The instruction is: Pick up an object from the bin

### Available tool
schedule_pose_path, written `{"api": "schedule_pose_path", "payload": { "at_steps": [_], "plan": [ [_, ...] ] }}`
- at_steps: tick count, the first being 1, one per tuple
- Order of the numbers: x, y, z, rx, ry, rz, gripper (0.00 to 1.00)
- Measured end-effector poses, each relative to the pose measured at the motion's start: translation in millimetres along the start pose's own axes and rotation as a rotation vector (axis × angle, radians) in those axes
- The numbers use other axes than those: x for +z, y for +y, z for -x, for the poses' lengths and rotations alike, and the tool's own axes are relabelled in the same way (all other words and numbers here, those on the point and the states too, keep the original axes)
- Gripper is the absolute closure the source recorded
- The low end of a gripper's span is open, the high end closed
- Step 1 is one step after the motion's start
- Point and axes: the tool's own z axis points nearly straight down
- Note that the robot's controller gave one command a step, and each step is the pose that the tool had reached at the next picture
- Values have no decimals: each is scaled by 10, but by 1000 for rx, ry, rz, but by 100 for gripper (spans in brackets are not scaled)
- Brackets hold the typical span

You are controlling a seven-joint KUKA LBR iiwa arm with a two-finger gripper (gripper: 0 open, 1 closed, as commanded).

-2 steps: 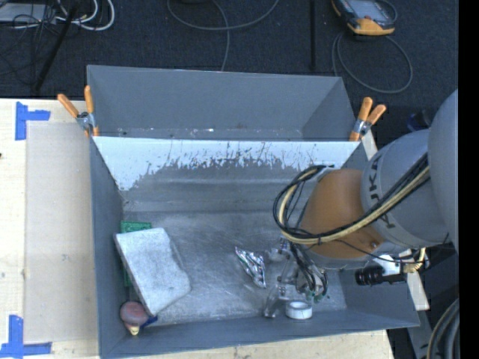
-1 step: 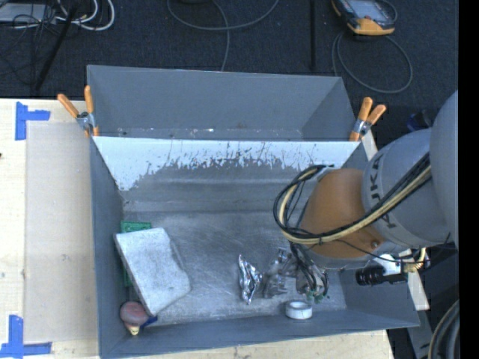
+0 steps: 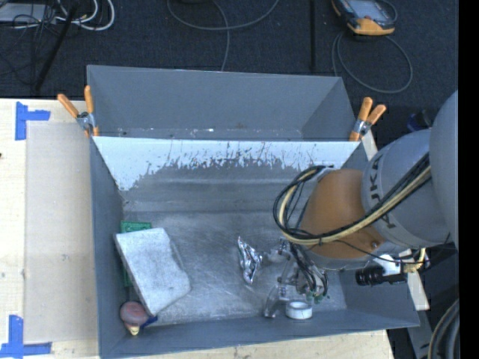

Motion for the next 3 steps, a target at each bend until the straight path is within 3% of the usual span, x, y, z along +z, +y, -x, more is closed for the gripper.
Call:
{"api": "schedule_pose_path", "payload": {
  "at_steps": [1, 2, 3],
  "plan": [
    [-2, 746, 193, -214, -5, 1, 0],
    [-4, 1344, 351, -200, -5, 2, 0],
    [-84, 1977, 545, -346, -2, -2, 0]
  ]
}}
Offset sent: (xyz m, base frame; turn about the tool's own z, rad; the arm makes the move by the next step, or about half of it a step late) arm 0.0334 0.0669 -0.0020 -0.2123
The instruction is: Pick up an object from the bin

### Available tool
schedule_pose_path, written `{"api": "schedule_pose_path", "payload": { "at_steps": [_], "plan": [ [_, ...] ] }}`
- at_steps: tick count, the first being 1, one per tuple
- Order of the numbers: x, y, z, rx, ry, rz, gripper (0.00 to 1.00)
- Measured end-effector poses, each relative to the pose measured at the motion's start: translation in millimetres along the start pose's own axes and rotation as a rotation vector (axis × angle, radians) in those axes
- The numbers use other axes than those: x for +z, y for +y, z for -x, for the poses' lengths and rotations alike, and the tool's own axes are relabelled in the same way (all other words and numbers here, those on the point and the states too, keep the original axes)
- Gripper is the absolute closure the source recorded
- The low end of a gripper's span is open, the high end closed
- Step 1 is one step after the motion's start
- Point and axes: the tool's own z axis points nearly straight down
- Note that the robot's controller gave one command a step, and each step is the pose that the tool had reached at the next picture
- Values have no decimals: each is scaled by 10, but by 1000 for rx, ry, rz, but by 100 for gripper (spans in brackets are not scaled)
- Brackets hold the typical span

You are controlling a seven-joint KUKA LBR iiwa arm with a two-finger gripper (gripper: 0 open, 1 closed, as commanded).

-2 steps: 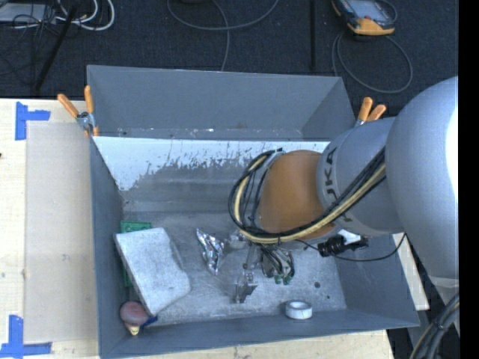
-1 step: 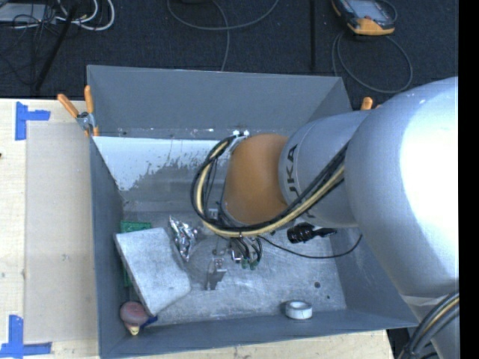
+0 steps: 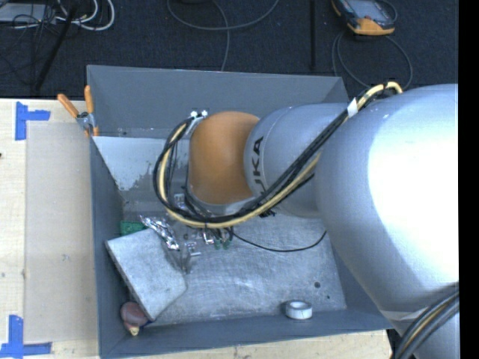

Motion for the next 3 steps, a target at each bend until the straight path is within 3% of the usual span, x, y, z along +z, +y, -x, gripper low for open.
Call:
{"api": "schedule_pose_path", "payload": {
  "at_steps": [1, 2, 3],
  "plan": [
    [16, 481, 291, -76, -2, 1, 0],
    [57, 516, 413, -121, 0, 1, 0],
    [47, 656, 477, -364, -1, 3, 0]
  ]
}}
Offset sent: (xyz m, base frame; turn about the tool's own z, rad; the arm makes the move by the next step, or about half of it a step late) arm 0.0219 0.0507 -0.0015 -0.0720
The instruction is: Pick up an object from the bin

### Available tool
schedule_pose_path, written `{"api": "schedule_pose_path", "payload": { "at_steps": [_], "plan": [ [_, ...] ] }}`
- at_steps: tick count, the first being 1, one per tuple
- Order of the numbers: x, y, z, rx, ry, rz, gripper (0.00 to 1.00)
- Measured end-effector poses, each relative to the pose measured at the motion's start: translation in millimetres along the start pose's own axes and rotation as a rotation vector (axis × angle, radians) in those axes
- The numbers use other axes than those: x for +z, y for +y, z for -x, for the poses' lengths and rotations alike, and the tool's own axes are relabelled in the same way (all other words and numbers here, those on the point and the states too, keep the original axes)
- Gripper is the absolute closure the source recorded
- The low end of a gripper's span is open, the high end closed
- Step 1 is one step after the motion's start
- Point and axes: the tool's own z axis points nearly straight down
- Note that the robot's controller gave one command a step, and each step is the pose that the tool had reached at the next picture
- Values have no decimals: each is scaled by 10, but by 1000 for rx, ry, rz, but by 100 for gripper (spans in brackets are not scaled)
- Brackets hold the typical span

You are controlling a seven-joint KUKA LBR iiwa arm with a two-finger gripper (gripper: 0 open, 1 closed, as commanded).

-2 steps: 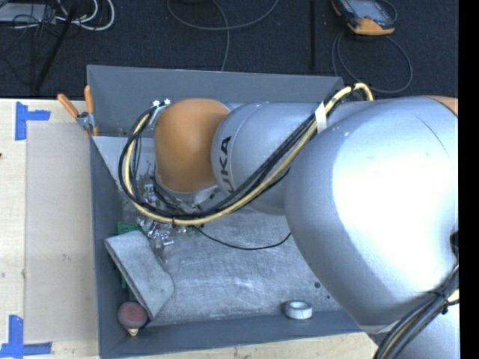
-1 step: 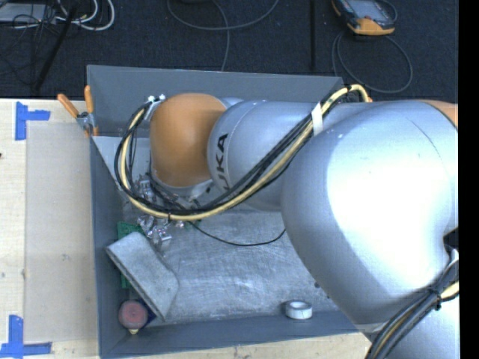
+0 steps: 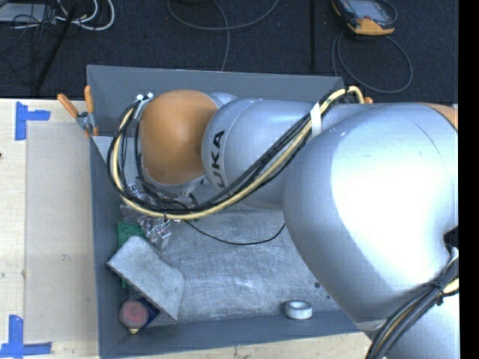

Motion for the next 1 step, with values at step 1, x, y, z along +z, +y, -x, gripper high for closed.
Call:
{"api": "schedule_pose_path", "payload": {
  "at_steps": [1],
  "plan": [
    [1, -3, -2, 0, 1, -1, 100]
  ]
}}
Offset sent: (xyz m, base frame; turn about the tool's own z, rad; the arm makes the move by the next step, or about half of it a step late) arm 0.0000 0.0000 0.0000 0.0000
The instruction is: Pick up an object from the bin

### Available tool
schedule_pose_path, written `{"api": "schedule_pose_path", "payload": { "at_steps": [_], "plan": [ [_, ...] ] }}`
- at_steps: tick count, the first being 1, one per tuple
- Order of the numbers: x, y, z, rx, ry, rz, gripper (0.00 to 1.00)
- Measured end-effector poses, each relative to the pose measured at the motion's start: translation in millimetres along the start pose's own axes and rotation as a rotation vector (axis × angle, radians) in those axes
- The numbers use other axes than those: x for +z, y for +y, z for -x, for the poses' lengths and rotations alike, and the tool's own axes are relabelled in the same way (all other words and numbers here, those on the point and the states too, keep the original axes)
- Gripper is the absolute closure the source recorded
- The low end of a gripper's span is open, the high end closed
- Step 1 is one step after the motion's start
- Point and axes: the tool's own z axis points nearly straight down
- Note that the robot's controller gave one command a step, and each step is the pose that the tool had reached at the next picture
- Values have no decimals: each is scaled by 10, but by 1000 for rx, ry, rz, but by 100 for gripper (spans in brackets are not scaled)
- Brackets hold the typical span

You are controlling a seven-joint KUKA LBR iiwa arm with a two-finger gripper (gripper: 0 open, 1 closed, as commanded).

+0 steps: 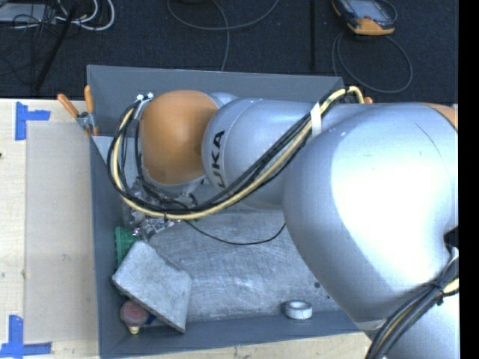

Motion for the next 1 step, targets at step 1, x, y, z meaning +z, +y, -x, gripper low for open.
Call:
{"api": "schedule_pose_path", "payload": {
  "at_steps": [1],
  "plan": [
    [-1801, 23, -183, -60, -8, 0, 100]
  ]
}}
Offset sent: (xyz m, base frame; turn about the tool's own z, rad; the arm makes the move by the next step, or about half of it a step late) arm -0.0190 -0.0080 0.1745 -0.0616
